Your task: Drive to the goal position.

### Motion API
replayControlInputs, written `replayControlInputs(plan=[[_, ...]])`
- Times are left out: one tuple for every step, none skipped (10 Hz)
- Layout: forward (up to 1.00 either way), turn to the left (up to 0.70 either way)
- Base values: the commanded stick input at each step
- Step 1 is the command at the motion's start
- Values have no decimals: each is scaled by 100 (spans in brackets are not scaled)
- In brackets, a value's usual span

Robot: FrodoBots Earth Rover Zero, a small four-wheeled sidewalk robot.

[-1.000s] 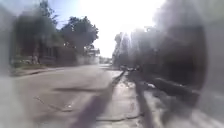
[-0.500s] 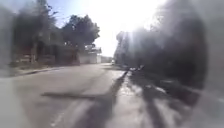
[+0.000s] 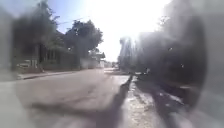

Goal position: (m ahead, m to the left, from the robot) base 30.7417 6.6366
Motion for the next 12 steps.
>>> replayControlInputs(plan=[[100,0],[100,0],[100,0],[100,0],[100,0],[100,-1],[100,-8],[100,-27],[100,-34],[100,-34],[100,-34],[100,-34]])
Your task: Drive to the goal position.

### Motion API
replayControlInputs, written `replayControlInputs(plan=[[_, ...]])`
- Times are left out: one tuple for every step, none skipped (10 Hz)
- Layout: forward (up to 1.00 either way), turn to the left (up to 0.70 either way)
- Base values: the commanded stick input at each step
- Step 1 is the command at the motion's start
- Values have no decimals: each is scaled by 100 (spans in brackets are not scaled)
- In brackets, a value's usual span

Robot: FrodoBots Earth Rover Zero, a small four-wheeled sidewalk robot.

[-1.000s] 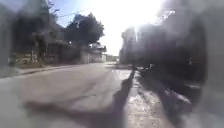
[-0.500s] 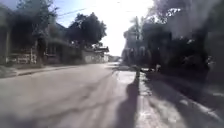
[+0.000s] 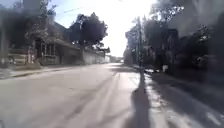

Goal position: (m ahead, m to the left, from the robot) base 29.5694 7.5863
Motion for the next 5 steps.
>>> replayControlInputs(plan=[[100,-18],[100,-6],[100,-3],[100,-2],[100,-1]])
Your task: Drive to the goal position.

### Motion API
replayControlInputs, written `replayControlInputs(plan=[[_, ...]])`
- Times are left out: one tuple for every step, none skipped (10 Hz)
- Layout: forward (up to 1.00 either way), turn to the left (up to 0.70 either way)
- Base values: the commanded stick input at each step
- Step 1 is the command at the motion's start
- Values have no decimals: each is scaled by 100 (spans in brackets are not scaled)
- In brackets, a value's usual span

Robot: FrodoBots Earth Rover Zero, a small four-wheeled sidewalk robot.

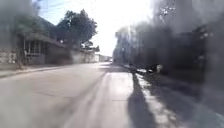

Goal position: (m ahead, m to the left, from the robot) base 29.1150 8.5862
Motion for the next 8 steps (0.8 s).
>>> replayControlInputs(plan=[[100,0],[100,0],[100,0],[100,0],[100,0],[100,0],[100,0],[100,0]])
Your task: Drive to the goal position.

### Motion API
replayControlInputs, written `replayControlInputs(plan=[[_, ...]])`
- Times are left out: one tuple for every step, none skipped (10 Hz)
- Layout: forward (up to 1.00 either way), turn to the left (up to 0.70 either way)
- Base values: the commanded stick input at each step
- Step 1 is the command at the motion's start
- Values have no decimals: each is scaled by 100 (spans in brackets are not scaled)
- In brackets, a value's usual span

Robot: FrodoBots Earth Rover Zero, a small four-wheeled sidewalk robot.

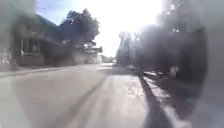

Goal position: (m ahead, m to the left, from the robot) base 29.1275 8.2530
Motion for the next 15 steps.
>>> replayControlInputs(plan=[[100,-4],[100,-23],[100,-32],[100,-32],[100,-30],[100,-4],[100,0],[100,0],[100,0],[100,0],[100,0],[100,0],[100,0],[100,0],[100,-1]])
